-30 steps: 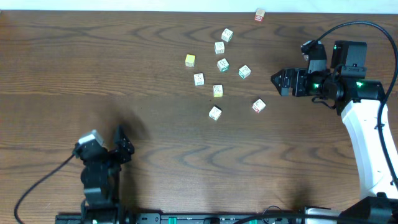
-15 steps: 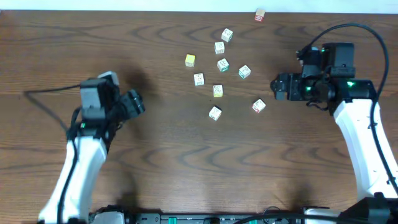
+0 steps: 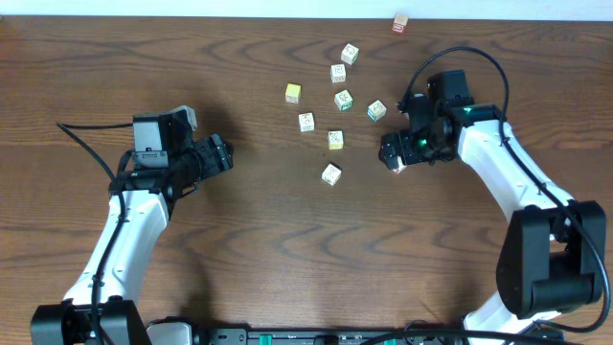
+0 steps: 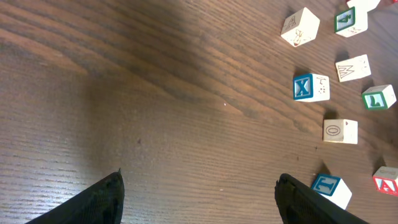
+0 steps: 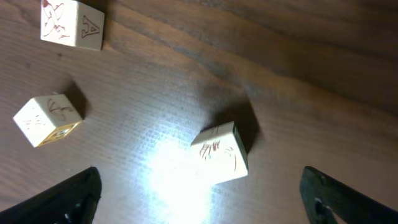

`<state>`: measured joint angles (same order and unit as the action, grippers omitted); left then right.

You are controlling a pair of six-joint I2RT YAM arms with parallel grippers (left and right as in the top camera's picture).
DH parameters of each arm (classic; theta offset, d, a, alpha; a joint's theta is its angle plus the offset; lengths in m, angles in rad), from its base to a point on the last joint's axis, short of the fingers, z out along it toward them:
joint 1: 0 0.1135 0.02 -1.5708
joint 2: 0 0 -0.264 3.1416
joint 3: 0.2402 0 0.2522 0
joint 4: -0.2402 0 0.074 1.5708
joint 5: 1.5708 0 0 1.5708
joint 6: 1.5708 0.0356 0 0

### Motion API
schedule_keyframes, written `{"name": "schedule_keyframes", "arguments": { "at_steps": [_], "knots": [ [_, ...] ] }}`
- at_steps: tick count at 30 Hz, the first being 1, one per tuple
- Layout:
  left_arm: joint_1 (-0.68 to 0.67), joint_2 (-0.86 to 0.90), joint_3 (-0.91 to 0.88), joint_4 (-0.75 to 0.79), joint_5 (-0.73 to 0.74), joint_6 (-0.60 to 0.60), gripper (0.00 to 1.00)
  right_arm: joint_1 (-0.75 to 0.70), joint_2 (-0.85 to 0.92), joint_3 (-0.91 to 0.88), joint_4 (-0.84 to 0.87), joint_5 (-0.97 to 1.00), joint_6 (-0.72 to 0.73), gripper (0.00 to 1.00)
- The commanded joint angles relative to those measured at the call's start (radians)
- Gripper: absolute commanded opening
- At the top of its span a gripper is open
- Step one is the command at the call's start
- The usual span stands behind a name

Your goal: Lift 3 blocks

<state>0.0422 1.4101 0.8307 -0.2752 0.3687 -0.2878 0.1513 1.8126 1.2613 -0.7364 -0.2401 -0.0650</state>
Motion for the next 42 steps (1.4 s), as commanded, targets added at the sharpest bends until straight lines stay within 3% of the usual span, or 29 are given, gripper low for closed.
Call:
{"name": "schedule_keyframes", "arguments": {
  "at_steps": [1,8,11,24,34,42],
  "knots": [
    [-0.002,0.000,0.029,-0.013,0.015,0.012,0.78,0.008,0.023,0.008,0.008,0.004,-0.050,0.94],
    [-0.002,0.001,0.028,-0.036,-0.049,0.033,0.78,0.006,0.023,0.006,0.008,0.004,-0.128,0.93],
    [-0.002,0.002,0.021,-0.073,-0.087,0.033,0.79,0.007,0.024,0.006,0.003,0.005,-0.154,0.88],
    [-0.002,0.003,-0.051,-0.083,-0.162,0.033,0.78,0.007,0.058,0.000,0.004,0.034,-0.161,0.83],
    [-0.002,0.010,-0.061,-0.083,-0.180,0.032,0.78,0.008,0.137,0.000,0.011,0.035,-0.161,0.69],
    [-0.002,0.010,-0.061,-0.083,-0.180,0.032,0.78,0.008,0.161,0.001,0.012,0.056,-0.160,0.40]
  ]
}}
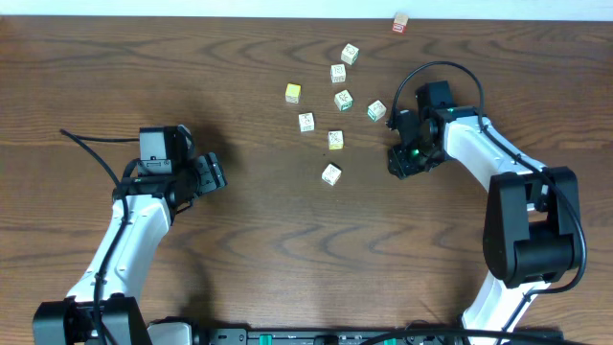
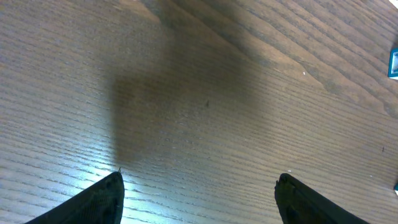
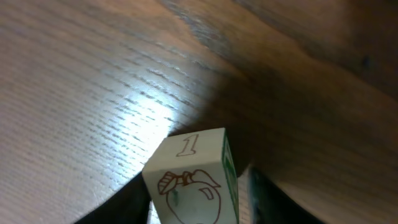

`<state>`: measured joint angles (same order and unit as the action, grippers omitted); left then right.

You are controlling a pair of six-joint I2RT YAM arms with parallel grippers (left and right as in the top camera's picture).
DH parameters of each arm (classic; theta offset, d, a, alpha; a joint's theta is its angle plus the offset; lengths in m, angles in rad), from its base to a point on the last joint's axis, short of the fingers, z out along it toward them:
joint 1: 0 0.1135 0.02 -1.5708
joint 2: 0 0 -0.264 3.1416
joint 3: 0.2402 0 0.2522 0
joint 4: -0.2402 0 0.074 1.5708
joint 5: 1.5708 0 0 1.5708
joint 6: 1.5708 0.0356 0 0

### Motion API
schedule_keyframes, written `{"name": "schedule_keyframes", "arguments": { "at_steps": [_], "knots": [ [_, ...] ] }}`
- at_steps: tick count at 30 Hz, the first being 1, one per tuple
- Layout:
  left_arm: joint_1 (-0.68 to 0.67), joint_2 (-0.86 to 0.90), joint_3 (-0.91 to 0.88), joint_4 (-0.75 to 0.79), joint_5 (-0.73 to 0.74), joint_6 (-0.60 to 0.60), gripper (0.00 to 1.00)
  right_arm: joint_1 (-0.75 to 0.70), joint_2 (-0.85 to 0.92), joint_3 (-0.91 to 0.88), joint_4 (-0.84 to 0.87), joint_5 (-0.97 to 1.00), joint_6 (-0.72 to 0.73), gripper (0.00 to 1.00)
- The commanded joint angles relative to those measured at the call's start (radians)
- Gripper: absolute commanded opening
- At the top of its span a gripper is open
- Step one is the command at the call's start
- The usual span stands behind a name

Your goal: Lift 3 blocks

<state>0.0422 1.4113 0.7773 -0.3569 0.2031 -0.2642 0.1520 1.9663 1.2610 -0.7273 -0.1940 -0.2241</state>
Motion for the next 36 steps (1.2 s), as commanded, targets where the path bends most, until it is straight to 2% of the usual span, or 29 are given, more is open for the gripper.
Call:
{"name": "schedule_keyframes", "arguments": {
  "at_steps": [1,9,12,15,19,29,36],
  "knots": [
    [-0.002,0.008,-0.008,-0.001,-0.014,0.009,0.78,0.007,0.007,0.001,0.003,0.010,0.006,0.36],
    [-0.002,0.008,-0.008,0.004,-0.014,0.009,0.78,0.007,0.001,0.002,-0.018,0.005,0.174,0.12],
    [-0.002,0.008,-0.008,0.007,-0.014,0.009,0.77,0.011,0.001,0.002,-0.051,-0.053,0.218,0.04],
    [-0.002,0.008,-0.008,0.007,-0.014,0.009,0.77,0.044,0.001,0.001,-0.098,-0.073,0.270,0.01],
    [-0.002,0.008,-0.008,0.008,-0.014,0.008,0.77,0.111,0.001,0.001,-0.108,-0.072,0.307,0.03],
    [-0.003,0.008,-0.008,0.010,-0.013,0.004,0.77,0.247,0.002,-0.002,-0.057,0.134,0.466,0.21],
    [-0.003,0.008,-0.008,0.010,-0.013,0.004,0.77,0.258,0.002,-0.010,-0.121,0.136,0.622,0.08]
  ]
}}
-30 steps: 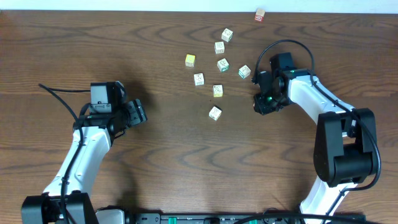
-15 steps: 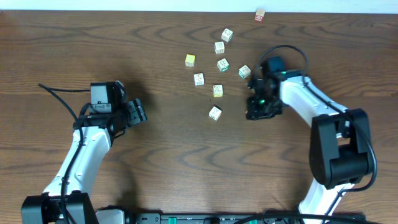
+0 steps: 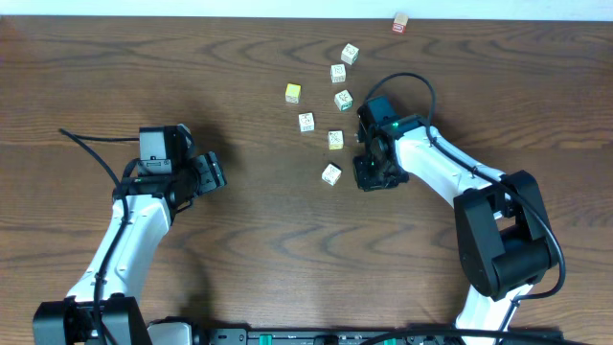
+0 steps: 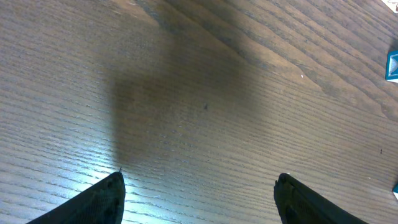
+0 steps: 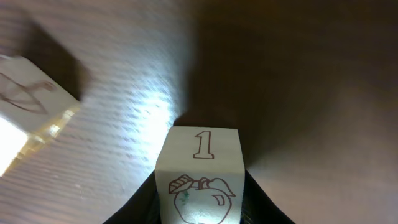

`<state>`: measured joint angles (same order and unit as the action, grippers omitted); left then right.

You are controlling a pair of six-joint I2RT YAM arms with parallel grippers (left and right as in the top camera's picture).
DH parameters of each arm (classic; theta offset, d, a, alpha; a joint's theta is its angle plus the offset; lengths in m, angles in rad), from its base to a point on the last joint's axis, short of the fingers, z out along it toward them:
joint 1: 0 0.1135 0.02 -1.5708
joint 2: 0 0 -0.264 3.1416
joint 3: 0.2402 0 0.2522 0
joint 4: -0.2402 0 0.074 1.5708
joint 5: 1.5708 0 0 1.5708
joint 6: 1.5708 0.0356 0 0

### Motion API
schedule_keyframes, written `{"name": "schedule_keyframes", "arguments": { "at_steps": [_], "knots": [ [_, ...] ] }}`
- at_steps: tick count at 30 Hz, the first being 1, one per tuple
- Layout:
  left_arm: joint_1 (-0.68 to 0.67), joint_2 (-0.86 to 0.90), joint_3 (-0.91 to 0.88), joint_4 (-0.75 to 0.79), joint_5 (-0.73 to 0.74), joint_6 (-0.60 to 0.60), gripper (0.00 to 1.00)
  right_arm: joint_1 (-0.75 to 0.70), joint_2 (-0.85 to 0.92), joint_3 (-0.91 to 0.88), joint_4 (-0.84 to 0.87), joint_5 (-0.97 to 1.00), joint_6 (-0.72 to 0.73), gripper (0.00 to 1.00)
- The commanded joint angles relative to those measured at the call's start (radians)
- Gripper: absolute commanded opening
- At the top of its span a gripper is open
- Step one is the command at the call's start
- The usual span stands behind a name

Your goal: Lift 3 blocks

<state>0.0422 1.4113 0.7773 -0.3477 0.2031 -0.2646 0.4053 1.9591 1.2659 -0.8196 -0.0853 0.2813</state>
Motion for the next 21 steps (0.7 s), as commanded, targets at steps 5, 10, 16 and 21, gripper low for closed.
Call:
{"name": "schedule_keyframes", "arguments": {
  "at_steps": [5,10,16,21],
  "knots": [
    [-0.003,0.008,-0.008,0.000,-0.013,0.002,0.77,0.025,0.009,-0.050,-0.025,0.038,0.137,0.41],
    [-0.003,0.008,-0.008,0.000,-0.013,0.001,0.77,0.026,0.009,-0.052,-0.015,0.051,0.132,0.58],
    [-0.003,0.008,-0.008,0.002,-0.013,0.002,0.77,0.026,0.008,-0.031,-0.007,0.051,0.102,0.68],
    [-0.003,0.008,-0.008,0.002,-0.013,0.002,0.78,0.015,0.008,0.033,-0.056,0.050,0.100,0.73]
  ]
}}
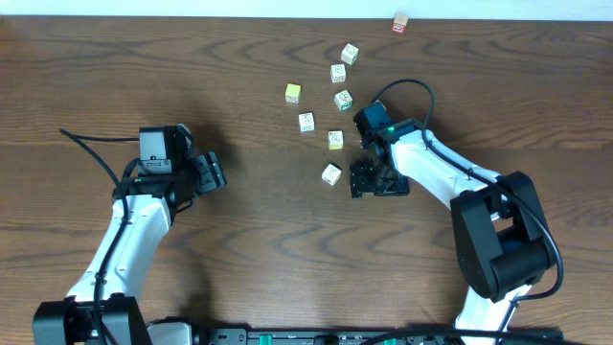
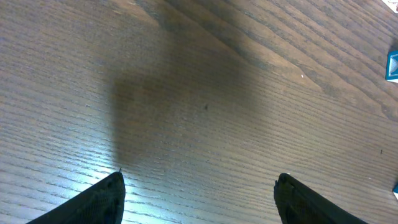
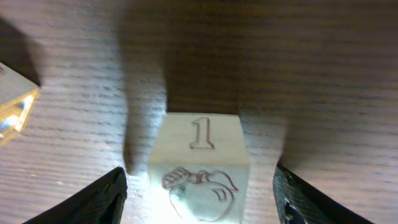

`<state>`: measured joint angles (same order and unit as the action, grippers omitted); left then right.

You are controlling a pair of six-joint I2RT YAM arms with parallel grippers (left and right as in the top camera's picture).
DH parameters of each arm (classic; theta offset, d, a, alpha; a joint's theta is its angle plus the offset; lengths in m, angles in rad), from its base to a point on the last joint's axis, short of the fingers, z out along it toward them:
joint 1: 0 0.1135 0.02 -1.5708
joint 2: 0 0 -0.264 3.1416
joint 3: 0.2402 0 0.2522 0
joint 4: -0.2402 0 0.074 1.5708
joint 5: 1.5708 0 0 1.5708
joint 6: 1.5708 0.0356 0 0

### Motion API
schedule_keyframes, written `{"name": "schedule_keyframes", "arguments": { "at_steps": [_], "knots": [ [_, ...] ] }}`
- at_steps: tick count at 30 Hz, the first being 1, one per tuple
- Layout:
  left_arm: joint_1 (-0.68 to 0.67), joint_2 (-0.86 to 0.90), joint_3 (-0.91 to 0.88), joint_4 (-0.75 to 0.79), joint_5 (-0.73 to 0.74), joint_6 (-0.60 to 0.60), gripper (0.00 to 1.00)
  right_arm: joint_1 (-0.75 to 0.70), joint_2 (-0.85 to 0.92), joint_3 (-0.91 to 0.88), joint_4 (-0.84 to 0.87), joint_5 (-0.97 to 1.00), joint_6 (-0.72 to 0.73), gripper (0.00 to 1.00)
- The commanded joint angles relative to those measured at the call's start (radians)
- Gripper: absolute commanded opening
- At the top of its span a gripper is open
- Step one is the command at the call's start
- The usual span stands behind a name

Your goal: Lift 3 blocks

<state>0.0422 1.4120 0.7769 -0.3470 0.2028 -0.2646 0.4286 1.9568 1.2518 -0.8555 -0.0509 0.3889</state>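
Observation:
A cream block marked "1" with an apple drawing (image 3: 200, 155) sits on the wooden table. My right gripper (image 3: 199, 190) is open around it, with a gap of table showing on each side; in the overhead view this gripper (image 1: 368, 183) hides the block. Another cream block (image 1: 330, 173) lies just to its left, with its corner (image 3: 13, 107) also in the right wrist view. Several more blocks (image 1: 335, 140) are scattered behind it. My left gripper (image 1: 213, 173) is open and empty over bare wood (image 2: 199, 186), far to the left of the blocks.
A yellow block (image 1: 293, 93) lies at the back left of the cluster. A red block (image 1: 400, 21) sits near the table's far edge. The edge of a blue block (image 2: 393, 65) shows at the right side of the left wrist view.
My right gripper was shut on the "1" block. Now its jaws are open and the block rests on the table between them. The left arm has not moved.
My right gripper was open over a block to the right of the cluster, then shut on the "1" block. Later it held that block further left, beside a cream block, and it has now let go there. The left arm drew back early and has stayed still since.

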Motion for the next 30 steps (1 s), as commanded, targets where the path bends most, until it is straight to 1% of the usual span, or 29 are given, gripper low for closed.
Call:
{"name": "schedule_keyframes", "arguments": {
  "at_steps": [1,6,9,10,12,15,16,22,23,26,30],
  "knots": [
    [-0.003,0.008,-0.008,0.003,-0.013,0.002,0.77,-0.009,0.011,0.063,-0.032,0.016,-0.008,0.73],
    [-0.003,0.008,-0.008,0.005,-0.013,0.002,0.77,-0.008,0.011,0.172,-0.113,0.016,-0.016,0.75],
    [-0.003,0.008,-0.008,0.008,-0.013,0.002,0.77,-0.008,0.011,0.238,-0.156,0.005,-0.019,0.83],
    [-0.003,0.008,-0.008,0.008,-0.013,0.002,0.77,-0.008,0.011,0.259,-0.159,-0.022,-0.029,0.87],
    [-0.003,0.008,-0.008,0.009,-0.013,0.002,0.77,-0.008,0.011,0.279,-0.145,-0.064,-0.050,0.93],
    [-0.003,0.008,-0.008,0.009,-0.013,0.002,0.77,-0.008,0.012,0.283,-0.077,-0.074,-0.073,0.95],
    [-0.003,0.008,-0.008,0.009,-0.013,0.002,0.77,-0.008,0.014,0.284,-0.057,-0.076,-0.075,0.95],
    [-0.003,0.008,-0.008,0.009,-0.013,0.002,0.77,-0.004,0.026,0.284,0.029,-0.100,-0.092,0.86],
    [-0.003,0.008,-0.008,0.009,-0.013,0.002,0.77,-0.004,0.031,0.284,0.046,-0.098,-0.096,0.82],
    [-0.003,0.008,-0.008,0.009,-0.013,0.002,0.77,-0.004,0.044,0.284,0.086,-0.099,-0.110,0.77],
    [-0.003,0.008,-0.008,0.009,-0.013,0.002,0.77,-0.002,0.076,0.284,0.134,-0.100,-0.124,0.76]
  ]
}}
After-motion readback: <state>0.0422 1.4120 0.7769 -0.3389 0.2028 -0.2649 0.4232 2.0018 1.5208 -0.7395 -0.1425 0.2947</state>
